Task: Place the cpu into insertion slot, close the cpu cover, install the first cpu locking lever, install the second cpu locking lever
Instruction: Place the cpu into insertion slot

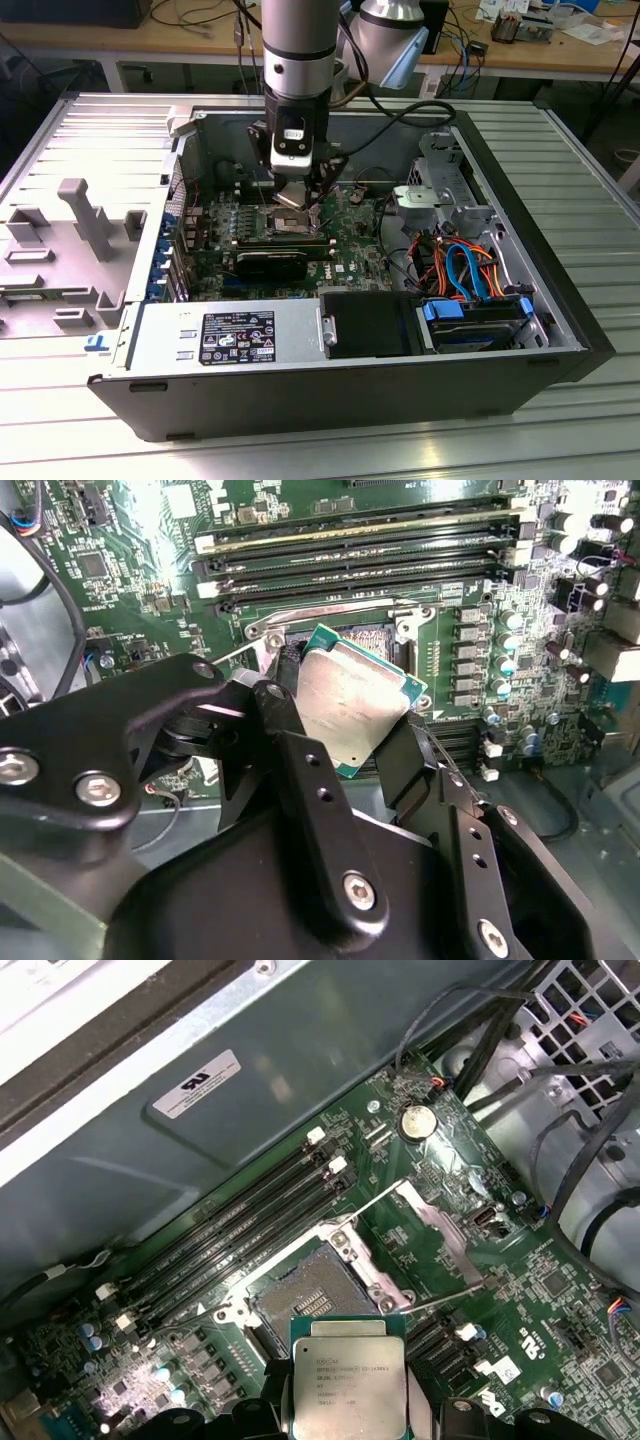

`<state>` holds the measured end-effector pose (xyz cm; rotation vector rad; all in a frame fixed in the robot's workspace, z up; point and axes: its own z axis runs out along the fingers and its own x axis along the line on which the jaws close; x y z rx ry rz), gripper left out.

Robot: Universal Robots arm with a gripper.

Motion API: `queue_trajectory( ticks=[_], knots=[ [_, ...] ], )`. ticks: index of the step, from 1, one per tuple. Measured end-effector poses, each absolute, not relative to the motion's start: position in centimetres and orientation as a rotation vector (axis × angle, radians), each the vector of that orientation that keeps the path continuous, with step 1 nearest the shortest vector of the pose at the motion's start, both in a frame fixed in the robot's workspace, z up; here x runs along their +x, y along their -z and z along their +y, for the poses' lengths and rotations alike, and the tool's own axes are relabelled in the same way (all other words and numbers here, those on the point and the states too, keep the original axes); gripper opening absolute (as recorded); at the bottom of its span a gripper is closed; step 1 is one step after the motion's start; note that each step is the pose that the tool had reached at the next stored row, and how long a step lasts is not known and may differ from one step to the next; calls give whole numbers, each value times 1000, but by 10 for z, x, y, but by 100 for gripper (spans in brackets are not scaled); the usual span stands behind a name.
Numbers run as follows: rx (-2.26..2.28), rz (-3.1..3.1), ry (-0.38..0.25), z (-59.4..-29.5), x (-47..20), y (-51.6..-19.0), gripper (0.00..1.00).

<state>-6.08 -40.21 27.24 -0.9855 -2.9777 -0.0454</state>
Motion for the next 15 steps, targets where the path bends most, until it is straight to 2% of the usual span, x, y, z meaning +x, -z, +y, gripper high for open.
queue_trajectory(
  ticks=[15],
  knots=[
    [-1118, -2937, 28, -402, -61, -272, 54]
  ],
)
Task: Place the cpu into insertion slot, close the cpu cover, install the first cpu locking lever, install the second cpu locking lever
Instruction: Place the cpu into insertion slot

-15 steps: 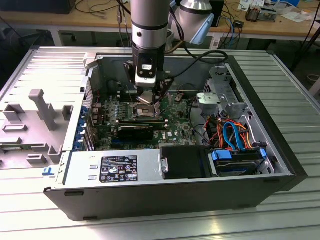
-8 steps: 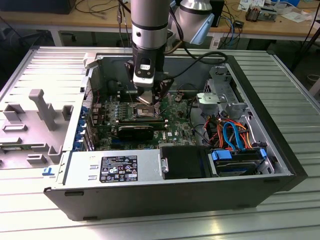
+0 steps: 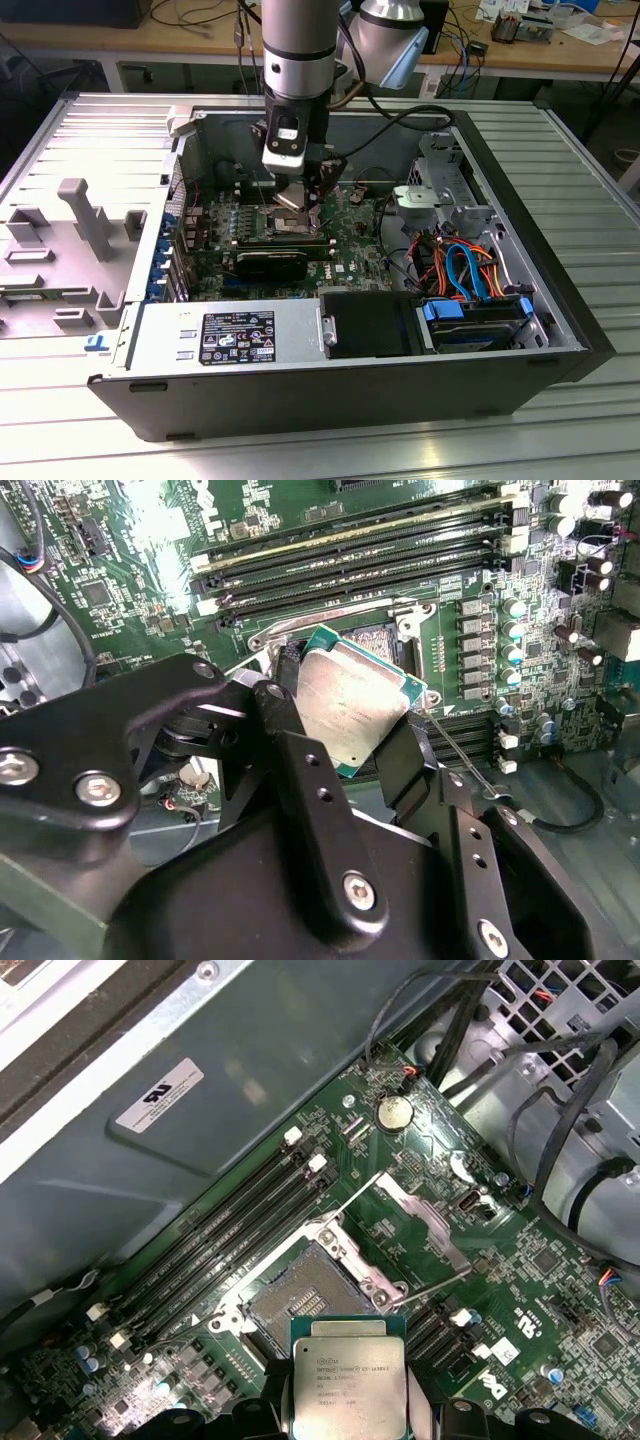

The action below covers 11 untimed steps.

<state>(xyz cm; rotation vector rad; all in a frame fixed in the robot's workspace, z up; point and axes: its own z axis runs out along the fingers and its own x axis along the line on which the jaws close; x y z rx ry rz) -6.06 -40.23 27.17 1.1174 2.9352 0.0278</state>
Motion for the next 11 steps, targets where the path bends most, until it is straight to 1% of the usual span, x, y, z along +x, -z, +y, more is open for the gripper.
queue_trajectory(
  ticks=[6, 11],
  knots=[
    [1132, 2923, -1, -402, -61, -272, 54],
    [1143, 2915, 10, -402, -61, -272, 54]
  ],
)
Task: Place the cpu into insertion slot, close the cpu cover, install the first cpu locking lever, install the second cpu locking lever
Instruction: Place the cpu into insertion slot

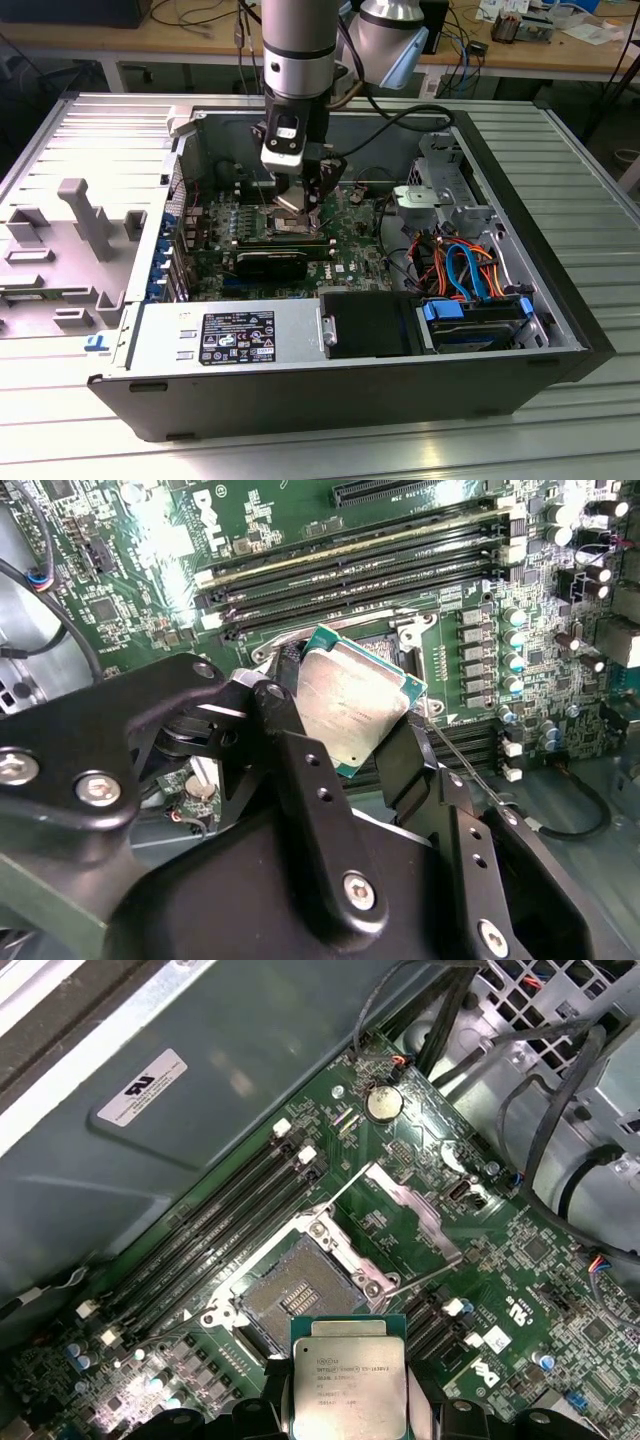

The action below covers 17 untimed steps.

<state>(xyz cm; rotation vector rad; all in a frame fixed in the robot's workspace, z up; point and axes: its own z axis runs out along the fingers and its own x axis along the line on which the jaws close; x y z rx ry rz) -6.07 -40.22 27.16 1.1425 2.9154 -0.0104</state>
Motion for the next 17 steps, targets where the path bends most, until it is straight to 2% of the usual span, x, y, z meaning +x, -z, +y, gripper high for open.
queue_trajectory(
  ticks=[17],
  knots=[
    [1234, 2874, 27, -402, -61, -271, 54]
  ],
)
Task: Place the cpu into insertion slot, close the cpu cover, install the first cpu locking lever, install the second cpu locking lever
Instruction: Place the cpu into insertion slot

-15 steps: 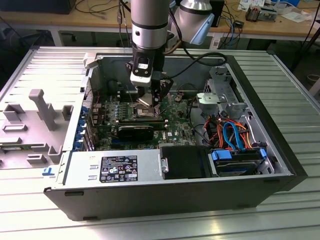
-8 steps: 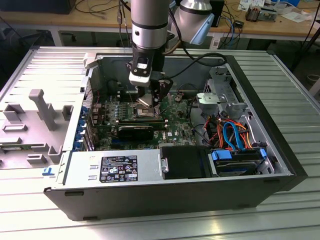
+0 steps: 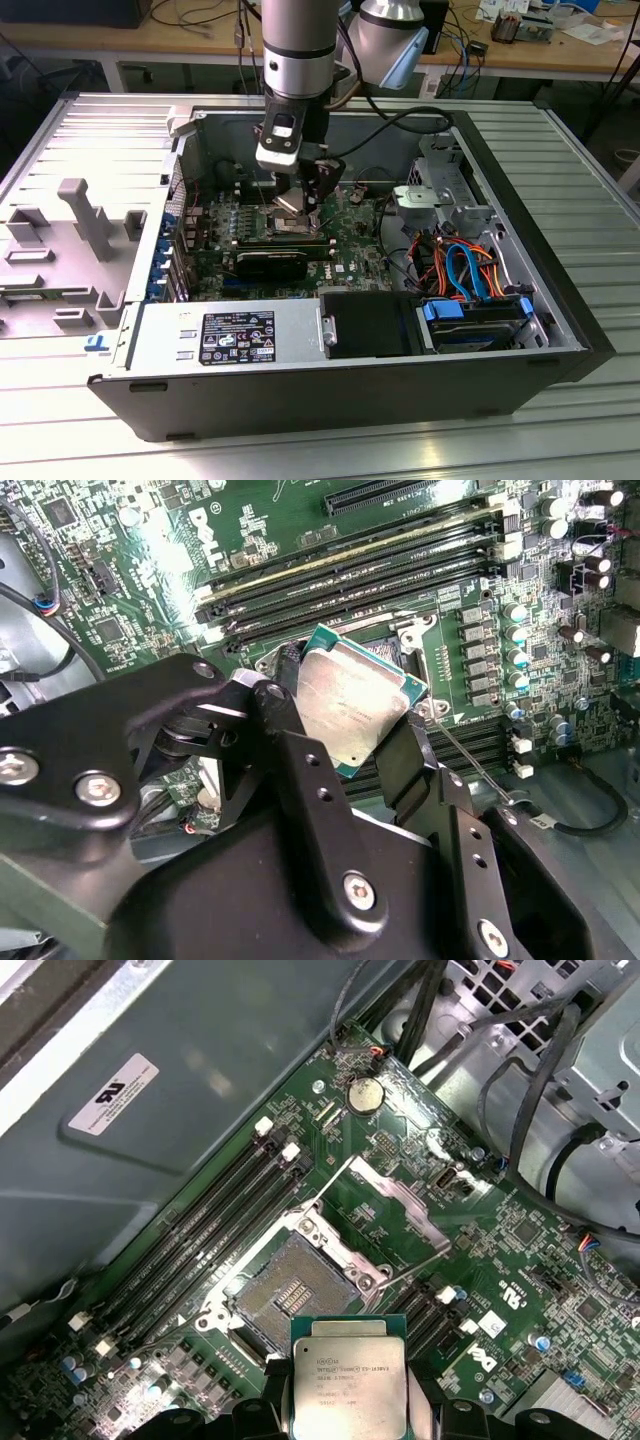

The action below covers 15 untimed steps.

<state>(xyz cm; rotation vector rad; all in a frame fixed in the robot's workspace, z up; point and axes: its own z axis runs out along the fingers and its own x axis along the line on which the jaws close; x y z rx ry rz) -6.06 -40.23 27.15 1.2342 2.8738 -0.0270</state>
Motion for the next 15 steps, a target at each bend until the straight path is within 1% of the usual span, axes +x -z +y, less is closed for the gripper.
queue_trajectory(
  ticks=[15],
  knots=[
    [1294, 2845, 37, -402, -61, -271, 54]
  ],
)
